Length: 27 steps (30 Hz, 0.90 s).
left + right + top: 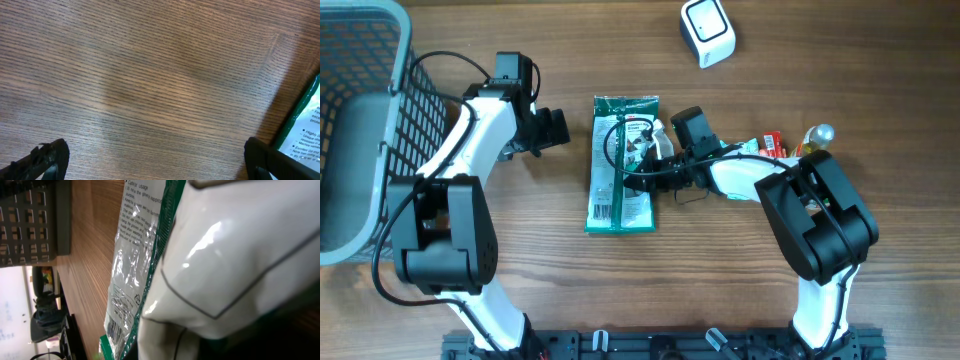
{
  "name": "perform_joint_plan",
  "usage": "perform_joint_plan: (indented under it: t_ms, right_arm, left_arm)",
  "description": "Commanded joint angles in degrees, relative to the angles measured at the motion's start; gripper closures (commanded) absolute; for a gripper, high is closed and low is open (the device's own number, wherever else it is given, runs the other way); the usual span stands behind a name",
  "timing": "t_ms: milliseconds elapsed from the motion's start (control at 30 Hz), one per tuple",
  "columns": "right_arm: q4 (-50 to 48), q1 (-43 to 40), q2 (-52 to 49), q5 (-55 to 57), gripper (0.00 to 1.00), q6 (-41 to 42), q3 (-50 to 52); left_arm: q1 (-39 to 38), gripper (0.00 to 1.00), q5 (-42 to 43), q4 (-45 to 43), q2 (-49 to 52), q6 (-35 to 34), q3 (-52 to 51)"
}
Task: Scan the item barcode
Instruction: 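Lift the gloves packet with the right gripper up to the white scanner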
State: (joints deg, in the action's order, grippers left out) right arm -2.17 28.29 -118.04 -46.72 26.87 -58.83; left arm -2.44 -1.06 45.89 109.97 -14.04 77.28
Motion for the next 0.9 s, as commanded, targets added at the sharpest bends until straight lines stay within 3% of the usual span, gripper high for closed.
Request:
perform_joint_plan:
  t_ms: [0, 300, 467, 600, 767, 867]
  right_arm:
    - [0.1, -0.2, -1.0, -0.8, 0.96, -1.4, 0.3]
    - [-0.3, -0.3, -0.5, -0.8, 0.96, -1.2, -0.4]
    - [5.2, -0.3, 6.0, 1.1, 0.96, -4.0, -4.2]
    - [22.9, -0.3, 12.9, 9.2, 0.96, -12.7, -13.0]
    - [52.9, -0.3, 15.0, 21.7, 0.96, -25.5, -35.5]
    - [62.3, -0.2, 15.0, 28.7, 0.96, -31.4, -46.5]
  left_arm:
    - [-0.1, 0.00, -1.0, -0.2, -0.8, -0.1, 0.6]
    - [-0.1, 0.00, -1.0, -0.2, -0.8, -0.1, 0.6]
    - [-0.1, 0.00, -1.0, -0.2, -0.8, -0.1, 0.6]
    - [-0.1, 0.00, -1.0, -0.2, -0.8, -0.1, 0.6]
    - [-0.1, 0.00, -1.0, -0.2, -0.8, -0.1, 0.6]
    - [-0.1, 0.00, -1.0, -0.2, -0.8, -0.1, 0.6]
